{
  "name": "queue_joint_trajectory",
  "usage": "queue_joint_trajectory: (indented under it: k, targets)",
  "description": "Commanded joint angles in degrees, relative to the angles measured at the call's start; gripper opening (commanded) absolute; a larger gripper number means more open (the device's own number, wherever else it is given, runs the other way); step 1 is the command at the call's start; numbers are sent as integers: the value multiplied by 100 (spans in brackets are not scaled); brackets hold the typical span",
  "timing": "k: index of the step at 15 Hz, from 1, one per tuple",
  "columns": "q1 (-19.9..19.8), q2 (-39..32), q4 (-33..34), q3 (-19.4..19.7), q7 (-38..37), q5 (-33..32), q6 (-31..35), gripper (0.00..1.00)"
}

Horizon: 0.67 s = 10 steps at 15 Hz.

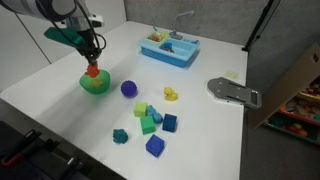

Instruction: Lift the orange bear plush toy and put it on the lime green building block

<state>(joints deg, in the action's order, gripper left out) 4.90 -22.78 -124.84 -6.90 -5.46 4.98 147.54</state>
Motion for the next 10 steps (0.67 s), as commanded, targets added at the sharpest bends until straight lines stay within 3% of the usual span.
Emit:
queue_joint_trajectory:
  k: [1, 10]
  targets:
    - [36, 812, -284, 253, -224, -117, -411, 4]
    - [-349, 1537, -466, 1070, -668, -1093, -769, 4]
